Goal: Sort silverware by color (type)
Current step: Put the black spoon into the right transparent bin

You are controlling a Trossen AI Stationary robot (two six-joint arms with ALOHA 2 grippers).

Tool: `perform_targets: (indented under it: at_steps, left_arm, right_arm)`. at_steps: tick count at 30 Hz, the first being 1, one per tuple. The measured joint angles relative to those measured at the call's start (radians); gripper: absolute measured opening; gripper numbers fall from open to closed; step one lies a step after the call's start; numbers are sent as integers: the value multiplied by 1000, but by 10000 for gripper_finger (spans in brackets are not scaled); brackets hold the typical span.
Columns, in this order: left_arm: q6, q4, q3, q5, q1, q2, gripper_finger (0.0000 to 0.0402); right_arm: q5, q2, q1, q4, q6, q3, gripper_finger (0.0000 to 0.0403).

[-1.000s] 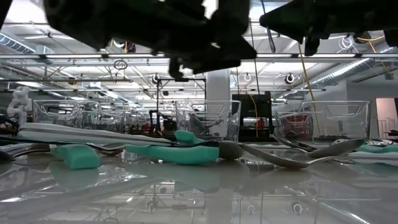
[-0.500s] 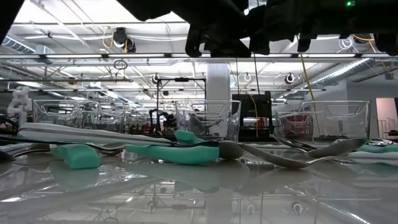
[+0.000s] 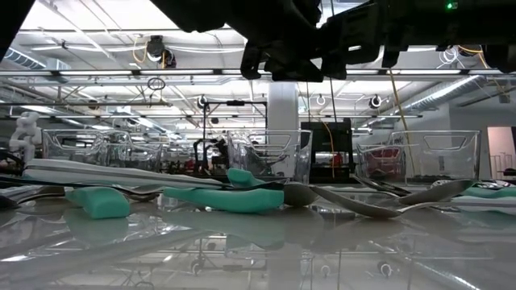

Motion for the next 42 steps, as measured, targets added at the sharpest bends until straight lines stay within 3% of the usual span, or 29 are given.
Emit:
perform_targets:
  at_steps: [11, 30, 34, 42]
  left_arm:
    - [81, 46, 0, 98, -10, -1, 166]
    - [86, 78, 1, 97, 8, -1, 164]
    - [98, 78, 1, 96, 7, -1, 136]
    - [127, 74, 1, 78, 7, -1, 37]
  right_arm:
    - [18, 2, 0, -28, -9, 0, 24]
    - [16, 1, 0, -26, -26, 0, 24]
    - [14, 1, 0, -36, -30, 0, 24]
    - [12, 0, 1, -38, -55, 0, 24]
